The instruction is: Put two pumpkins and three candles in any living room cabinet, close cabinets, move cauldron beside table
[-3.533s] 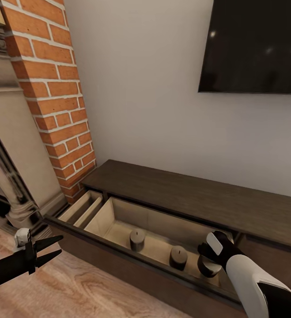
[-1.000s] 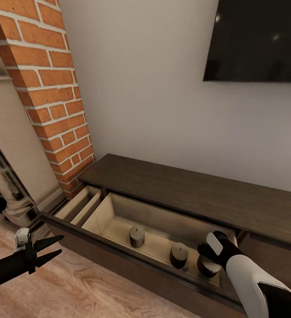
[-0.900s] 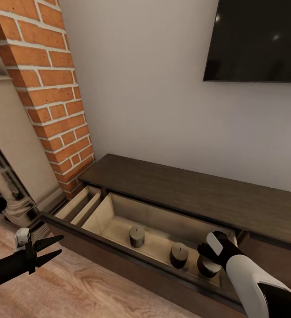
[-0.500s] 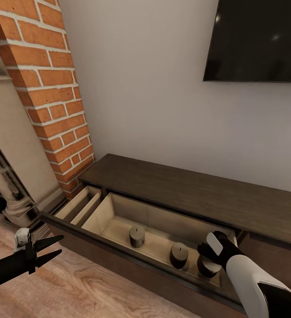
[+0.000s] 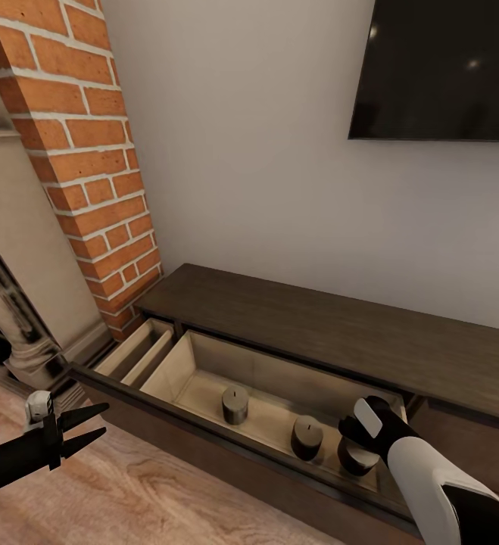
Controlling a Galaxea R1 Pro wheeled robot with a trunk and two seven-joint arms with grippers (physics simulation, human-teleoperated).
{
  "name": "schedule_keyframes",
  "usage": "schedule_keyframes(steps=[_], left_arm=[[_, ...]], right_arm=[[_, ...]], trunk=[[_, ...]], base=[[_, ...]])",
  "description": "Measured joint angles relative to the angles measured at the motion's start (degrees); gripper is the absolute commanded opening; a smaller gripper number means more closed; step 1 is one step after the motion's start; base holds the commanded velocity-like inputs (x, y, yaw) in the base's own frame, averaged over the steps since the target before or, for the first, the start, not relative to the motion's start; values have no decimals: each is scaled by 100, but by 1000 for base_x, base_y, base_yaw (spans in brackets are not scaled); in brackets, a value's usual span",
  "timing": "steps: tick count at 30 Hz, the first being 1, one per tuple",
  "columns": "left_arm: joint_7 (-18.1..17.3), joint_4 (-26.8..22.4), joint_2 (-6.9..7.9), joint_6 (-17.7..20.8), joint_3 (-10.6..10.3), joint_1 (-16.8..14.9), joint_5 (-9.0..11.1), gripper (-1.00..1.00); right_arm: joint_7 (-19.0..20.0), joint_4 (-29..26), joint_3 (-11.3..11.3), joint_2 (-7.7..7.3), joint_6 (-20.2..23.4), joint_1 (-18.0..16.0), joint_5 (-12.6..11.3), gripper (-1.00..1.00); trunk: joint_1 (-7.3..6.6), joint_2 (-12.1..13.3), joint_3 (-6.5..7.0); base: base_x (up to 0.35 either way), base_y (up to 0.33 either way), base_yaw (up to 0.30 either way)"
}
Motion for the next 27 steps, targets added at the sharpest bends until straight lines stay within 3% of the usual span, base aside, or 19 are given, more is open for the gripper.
schedule_keyframes(steps=[20, 27], left_arm=[[-6, 0, 0, 0, 0, 0, 3, 100], [-6, 0, -4, 0, 0, 0, 6, 100]], right_arm=[[0, 0, 0, 5, 0, 0, 1, 100], [0, 0, 0, 10, -1, 0, -3, 100]], trunk=[[0, 0, 0], [-8, 4, 67]], base=[[0, 0, 0], [0, 0, 0]])
